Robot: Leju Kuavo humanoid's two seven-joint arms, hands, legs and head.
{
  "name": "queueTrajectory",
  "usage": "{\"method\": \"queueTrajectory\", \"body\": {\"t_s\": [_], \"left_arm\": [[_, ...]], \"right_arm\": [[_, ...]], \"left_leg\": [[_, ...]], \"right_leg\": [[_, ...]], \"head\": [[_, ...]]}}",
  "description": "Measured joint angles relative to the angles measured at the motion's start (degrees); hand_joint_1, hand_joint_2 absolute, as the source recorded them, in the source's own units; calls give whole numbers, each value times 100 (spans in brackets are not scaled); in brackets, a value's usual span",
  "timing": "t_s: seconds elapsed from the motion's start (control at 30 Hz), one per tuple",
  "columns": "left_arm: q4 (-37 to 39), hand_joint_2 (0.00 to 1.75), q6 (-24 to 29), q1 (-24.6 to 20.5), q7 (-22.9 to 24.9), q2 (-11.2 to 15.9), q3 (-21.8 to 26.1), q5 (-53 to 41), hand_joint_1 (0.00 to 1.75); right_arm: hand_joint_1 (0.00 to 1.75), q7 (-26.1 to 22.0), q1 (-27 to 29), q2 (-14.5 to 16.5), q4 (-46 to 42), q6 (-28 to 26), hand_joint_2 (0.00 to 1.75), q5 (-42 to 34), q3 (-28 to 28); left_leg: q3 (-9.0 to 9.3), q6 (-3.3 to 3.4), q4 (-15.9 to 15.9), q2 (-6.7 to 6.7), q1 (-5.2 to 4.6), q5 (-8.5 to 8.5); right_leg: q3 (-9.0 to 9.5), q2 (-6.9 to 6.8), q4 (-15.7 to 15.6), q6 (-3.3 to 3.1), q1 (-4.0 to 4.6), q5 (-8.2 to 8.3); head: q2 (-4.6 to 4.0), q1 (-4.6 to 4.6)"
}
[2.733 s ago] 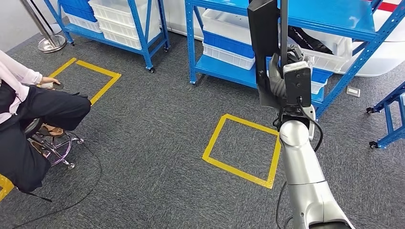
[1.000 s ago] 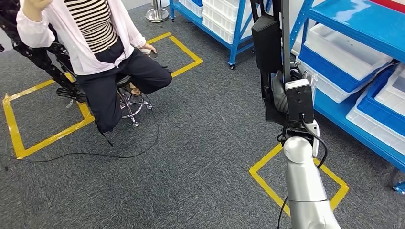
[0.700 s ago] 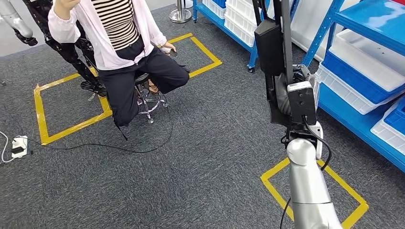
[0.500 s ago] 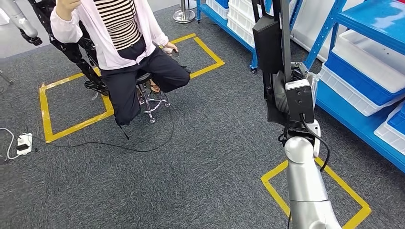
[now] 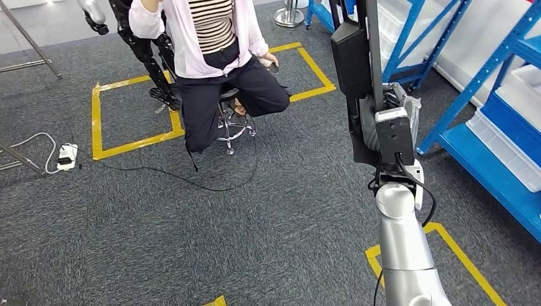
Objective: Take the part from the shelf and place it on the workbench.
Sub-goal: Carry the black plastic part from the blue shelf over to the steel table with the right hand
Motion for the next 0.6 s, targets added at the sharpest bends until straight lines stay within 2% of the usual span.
{"method": "queueTrajectory", "body": {"t_s": [0.07, 0.1, 0.13, 0.2, 0.23, 0.27, 0.3, 0.33, 0.37, 0.4, 0.43, 0.5, 0.57, 0.6], "left_arm": [[0, 175, 0, -13, 1, -3, 16, 0, 0], [0, 175, 0, -11, 1, -7, 23, 0, 0], [0, 175, 0, -9, 2, -10, 28, 1, 0], [0, 175, 3, -7, 7, -11, 36, 10, 0], [0, 175, 8, -8, 14, -7, 39, 14, 0], [0, 175, 19, -8, 21, -4, 42, 18, 0], [1, 175, 32, 1, 31, -2, 46, 17, 0], [2, 175, 43, 15, 40, -7, 52, 17, 0], [3, 175, 53, 35, 45, -12, 59, 17, 0], [5, 175, 59, 53, 51, -18, 65, 18, 0], [7, 175, 64, 58, 51, -21, 70, 19, 0], [7, 175, 75, 45, 46, -22, 79, 25, 0], [8, 175, 79, 38, 42, -28, 89, 32, 0], [8, 175, 79, 42, 42, -33, 95, 33, 0]], "right_arm": [[175, -2, 31, -18, 23, -1, 175, 3, -1], [175, -2, 45, -25, 35, -1, 175, 4, -1], [175, -2, 53, -26, 43, 0, 175, 4, -1], [175, -15, 40, -26, 60, 4, 175, 3, -1], [175, -29, 26, -24, 74, 8, 175, 1, 1], [175, -45, 16, -21, 93, 11, 175, -1, 3], [175, -58, 10, -15, 118, 14, 175, -3, 4], [175, -65, 8, -6, 136, 16, 175, -4, 4], [175, -71, 2, 5, 155, 16, 175, -5, 2], [175, -77, -6, 18, 168, 16, 175, -7, 1], [175, -85, -14, 27, 175, 15, 175, -10, -1], [175, -98, -14, 33, 181, 14, 175, -19, -6], [175, -101, 6, 29, 193, 13, 175, -28, -11], [175, -101, 16, 28, 201, 13, 175, -32, -12]], "left_leg": [[-3, 5, 7, -149, 6, 4], [-3, 2, 13, -228, 10, 2], [-3, -6, 26, -308, 18, -1], [-16, -52, 82, -459, 35, -27], [-38, -84, 124, -525, 36, -44], [-66, -118, 156, -576, 34, -52], [-94, -150, 170, -621, 32, -49], [-116, -174, 174, -659, 36, -39], [-132, -198, 179, -650, 48, -41], [-160, -223, 230, -563, 49, -77], [-230, -247, 381, -417, 48, -172], [-533, -284, 1014, -98, 39, -505], [-892, -289, 1736, 6, 44, -782], [-964, -275, 1871, 16, 42, -790]], "right_leg": [[-343, 101, 657, 12, -21, -201], [-395, 112, 719, 53, -35, -175], [-329, 121, 541, 116, -56, -54], [23, 240, -243, 252, -121, 291], [184, 306, -577, 271, -144, 411], [281, 356, -769, 258, -153, 472], [307, 369, -814, 217, -139, 475], [314, 323, -819, 169, -122, 489], [313, 281, -817, 131, -120, 500], [315, 243, -819, 98, -121, 507], [319, 201, -827, 57, -124, 513], [323, 102, -832, -12, -101, 507], [323, -20, -832, -52, -58, 495], [325, -83, -832, -62, -38, 488]], "head": [[0, 9], [0, 11], [0, 11], [0, 16], [0, 20], [0, 22], [0, 23], [0, 21], [0, 18], [0, 6], [0, -15], [0, -56], [0, -64], [0, -66]]}}
